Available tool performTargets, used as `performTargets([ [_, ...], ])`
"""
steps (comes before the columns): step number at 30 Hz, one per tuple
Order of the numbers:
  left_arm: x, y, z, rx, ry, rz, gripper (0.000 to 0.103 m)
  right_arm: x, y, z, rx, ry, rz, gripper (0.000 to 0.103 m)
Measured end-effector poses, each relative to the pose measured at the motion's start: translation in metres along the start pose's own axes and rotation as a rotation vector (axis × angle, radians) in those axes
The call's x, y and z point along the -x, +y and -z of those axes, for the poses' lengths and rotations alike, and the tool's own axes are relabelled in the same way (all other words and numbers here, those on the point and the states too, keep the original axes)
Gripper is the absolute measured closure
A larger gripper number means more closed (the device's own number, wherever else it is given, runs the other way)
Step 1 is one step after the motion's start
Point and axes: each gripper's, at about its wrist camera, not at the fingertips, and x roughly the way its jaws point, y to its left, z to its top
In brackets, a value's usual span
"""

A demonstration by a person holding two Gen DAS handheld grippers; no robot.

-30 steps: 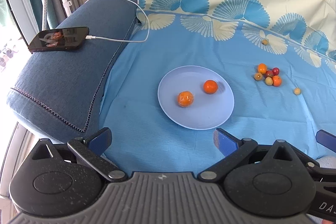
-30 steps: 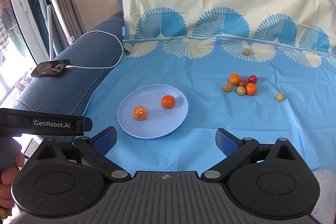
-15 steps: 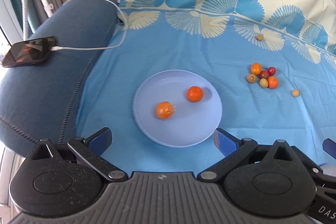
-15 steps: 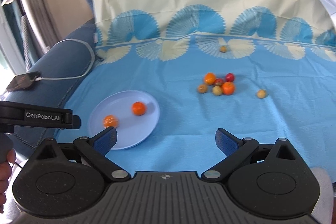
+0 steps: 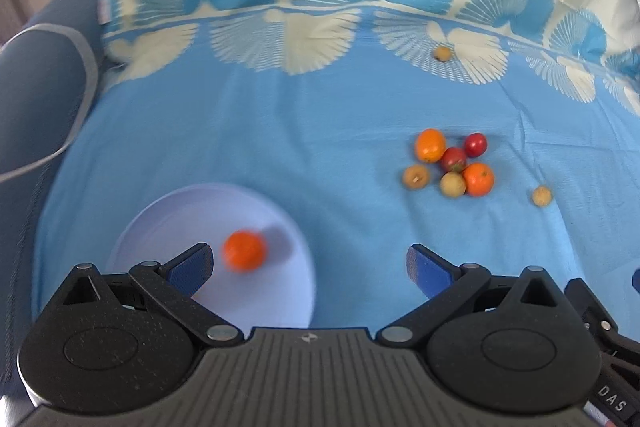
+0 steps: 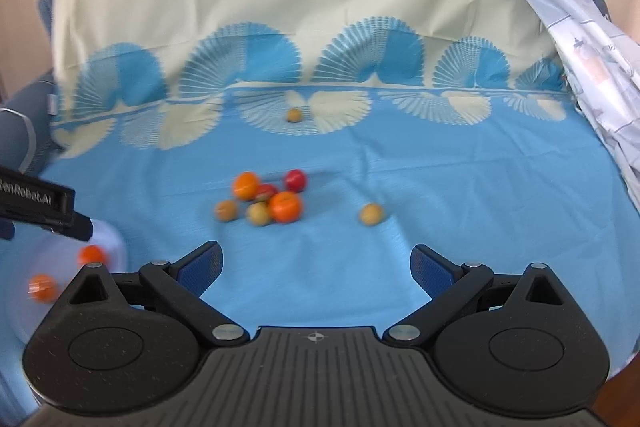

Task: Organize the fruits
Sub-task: 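Grasp a mandarin with the right tool while the left tool grasps a brown fruit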

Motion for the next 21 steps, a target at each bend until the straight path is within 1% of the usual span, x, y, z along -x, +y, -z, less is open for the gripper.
performTargets([
  [1, -0.011, -0.008, -0.005, -0.022, -0.005, 0.011, 0.0, -0.012, -0.004, 0.0, 0.009, 0.0, -0.001, 0.003],
  [4, -0.046, -0.03, -0.019, -0.09, -0.007, 0.011, 0.0, -0.05, -0.009, 0.0, 0.04, 0.011, -0.017, 0.003],
  [8, -0.086, -0.05, -0.032, -0.16, 0.018, 0.028, 0.0, -0.1, -0.007, 0.001, 0.093, 0.029, -0.048, 0.003],
  [11, -0.11, -0.06, -0.038, -0.207, 0.039, 0.047, 0.0, -0.131, -0.003, 0.002, 0.102, 0.067, -0.06, 0.003],
  [15, -0.136, -0.069, -0.043, -0.247, 0.067, 0.076, 0.0, -0.159, -0.002, 0.004, 0.086, 0.091, -0.092, 0.003],
  [18, -0.154, -0.074, -0.045, -0.285, 0.084, 0.075, 0.0, -0.176, -0.001, 0.006, 0.1, 0.092, -0.109, 0.004],
  [19, -0.158, -0.075, -0.045, -0.288, 0.085, 0.076, 0.0, -0.181, 0.0, 0.007, 0.101, 0.089, -0.116, 0.004],
  [21, -0.161, -0.072, -0.047, -0.268, 0.076, 0.105, 0.0, -0.184, 0.002, 0.006, 0.117, 0.058, -0.122, 0.003],
])
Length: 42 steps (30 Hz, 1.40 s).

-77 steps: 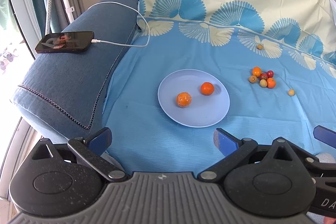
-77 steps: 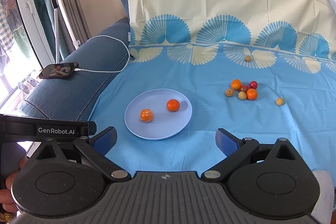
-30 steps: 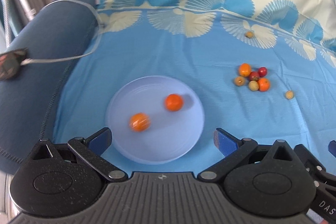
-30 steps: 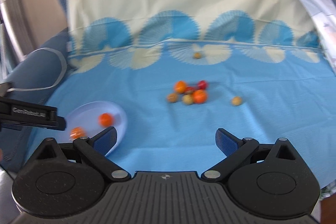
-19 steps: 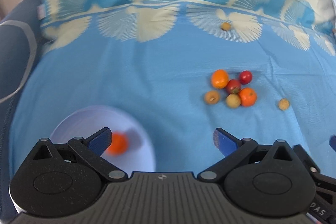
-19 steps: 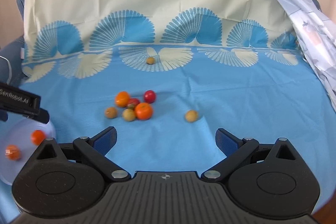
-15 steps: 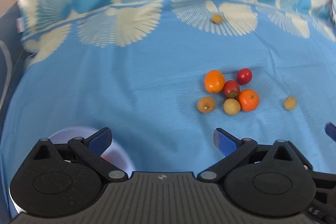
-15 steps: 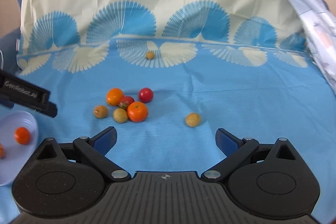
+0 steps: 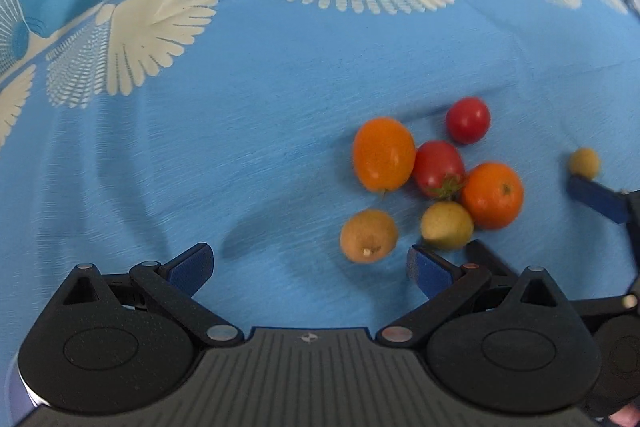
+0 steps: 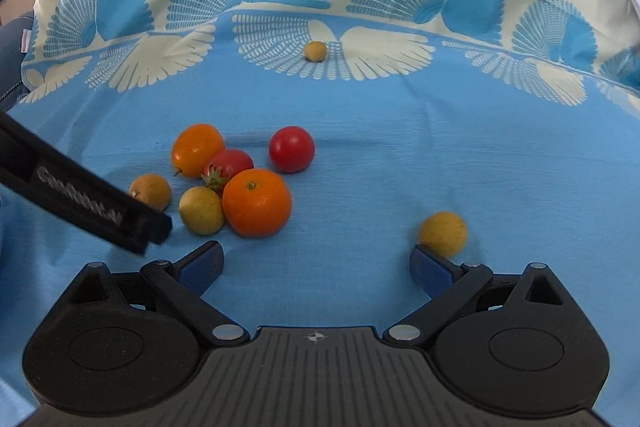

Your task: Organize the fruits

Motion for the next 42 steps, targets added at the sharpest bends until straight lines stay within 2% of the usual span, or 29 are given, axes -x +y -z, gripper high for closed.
performTargets([
  [4, 0.002, 0.003, 0.0, 0.006, -0.024, 0.028, 0.009, -0.008, 0.004, -0.004, 0.032, -0.036, -0.021, 0.005],
  [6, 0.007, -0.001, 0.002, -0.011, -0.048, 0.05, 0.022, -0.01, 0.005, -0.005, 0.04, -0.044, -0.031, 0.006],
  [7, 0.009, -0.003, 0.002, -0.027, -0.063, 0.057, 0.034, -0.01, 0.006, -0.006, 0.044, -0.047, -0.04, 0.008],
  [8, 0.013, -0.006, 0.002, -0.049, -0.078, 0.067, 0.05, -0.009, 0.006, -0.006, 0.049, -0.054, -0.052, 0.015],
  [9, 0.015, -0.008, 0.002, -0.065, -0.093, 0.081, 0.06, -0.007, 0.006, -0.006, 0.057, -0.065, -0.068, 0.035],
  [10, 0.017, -0.01, 0.002, -0.074, -0.102, 0.089, 0.073, -0.005, 0.007, -0.007, 0.074, -0.073, -0.086, 0.046],
  [11, 0.019, -0.012, 0.002, -0.079, -0.107, 0.092, 0.073, -0.003, 0.009, -0.007, 0.087, -0.08, -0.084, 0.065],
  [15, 0.029, -0.017, 0.008, -0.086, -0.132, 0.084, 0.073, 0.0, 0.0, -0.009, 0.037, -0.077, -0.033, 0.065],
  [19, 0.049, -0.012, 0.02, -0.026, -0.126, 0.063, 0.073, 0.008, -0.015, -0.011, -0.047, -0.084, -0.001, 0.065],
  [26, 0.12, 0.001, 0.056, 0.078, -0.124, 0.026, 0.073, 0.058, -0.01, -0.019, -0.043, -0.135, 0.003, 0.065],
  [31, 0.18, 0.013, 0.091, 0.119, -0.164, 0.027, 0.073, 0.121, 0.006, -0.013, -0.035, -0.142, -0.03, 0.065],
  [34, 0.21, 0.021, 0.114, 0.139, -0.172, 0.024, 0.073, 0.159, 0.02, -0.005, -0.035, -0.116, -0.075, 0.065],
  [42, 0.271, 0.049, 0.177, 0.203, -0.178, -0.038, 0.073, 0.235, 0.079, 0.011, 0.024, -0.081, -0.195, 0.065],
])
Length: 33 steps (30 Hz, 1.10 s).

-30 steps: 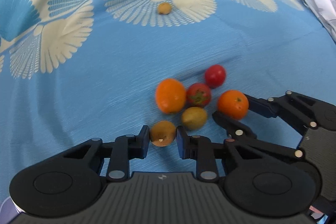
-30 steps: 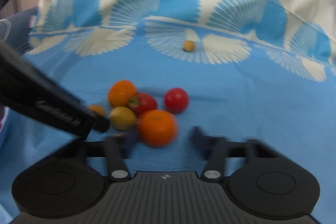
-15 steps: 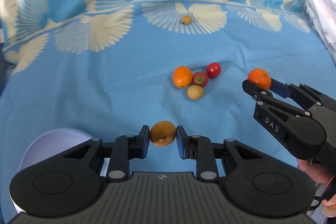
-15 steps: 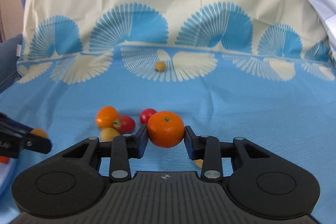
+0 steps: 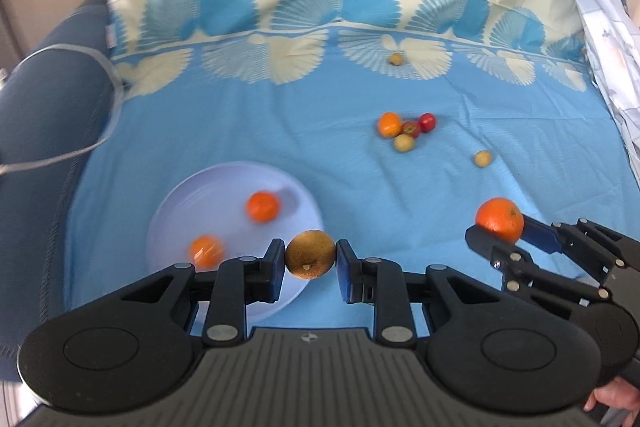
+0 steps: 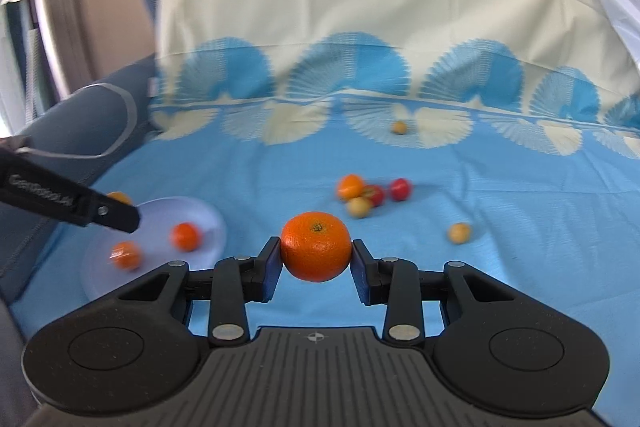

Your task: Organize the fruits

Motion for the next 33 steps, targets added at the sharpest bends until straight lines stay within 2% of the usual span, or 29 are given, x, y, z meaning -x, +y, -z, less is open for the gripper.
performTargets([
  [7, 0.042, 0.036, 0.05, 0.064, 0.02, -0.03, 0.073, 0.032, 0.062, 0.007, 0.066, 0.022, -0.109, 0.065],
  [13, 0.069, 0.064, 0.081, 0.125, -0.003, -0.051, 0.073, 0.057, 0.098, 0.014, 0.119, 0.024, -0.16, 0.065],
  [21, 0.087, 0.084, 0.096, 0.179, -0.037, -0.056, 0.073, 0.076, 0.126, 0.019, 0.2, 0.003, -0.169, 0.065],
  [33, 0.091, 0.091, 0.097, 0.21, -0.056, -0.041, 0.073, 0.081, 0.133, 0.021, 0.233, -0.003, -0.158, 0.065],
])
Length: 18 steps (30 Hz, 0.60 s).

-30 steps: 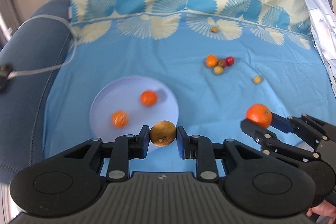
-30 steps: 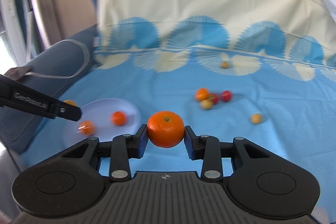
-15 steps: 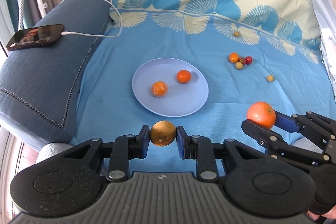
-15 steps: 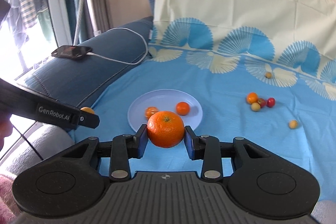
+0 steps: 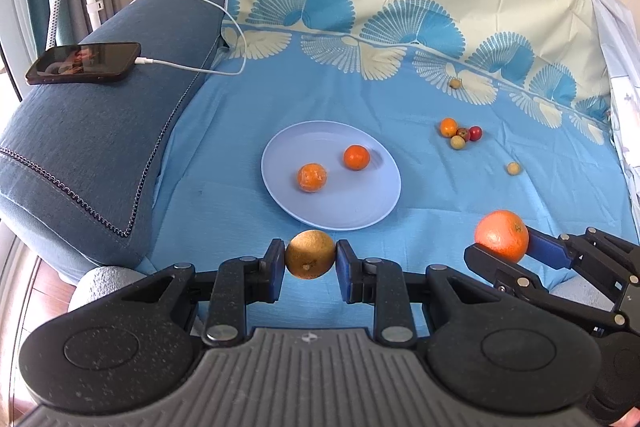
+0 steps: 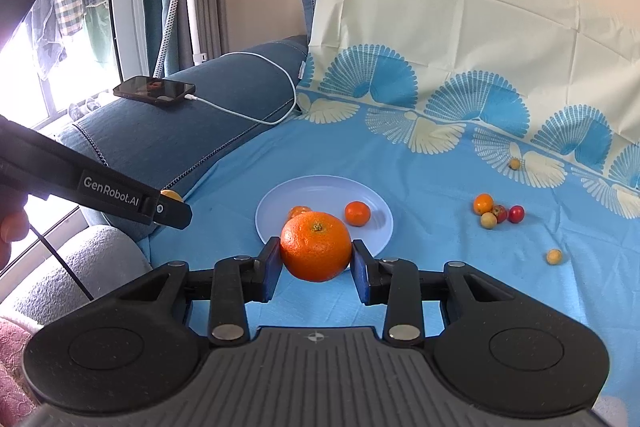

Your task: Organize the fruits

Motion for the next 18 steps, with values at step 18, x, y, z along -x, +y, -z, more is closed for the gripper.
performTargets([
  [18, -0.0041, 0.0042, -0.0024, 0.022, 0.006, 0.006, 0.073, -0.0069, 0.0007, 0.0015, 0.002, 0.024, 0.0, 0.065],
])
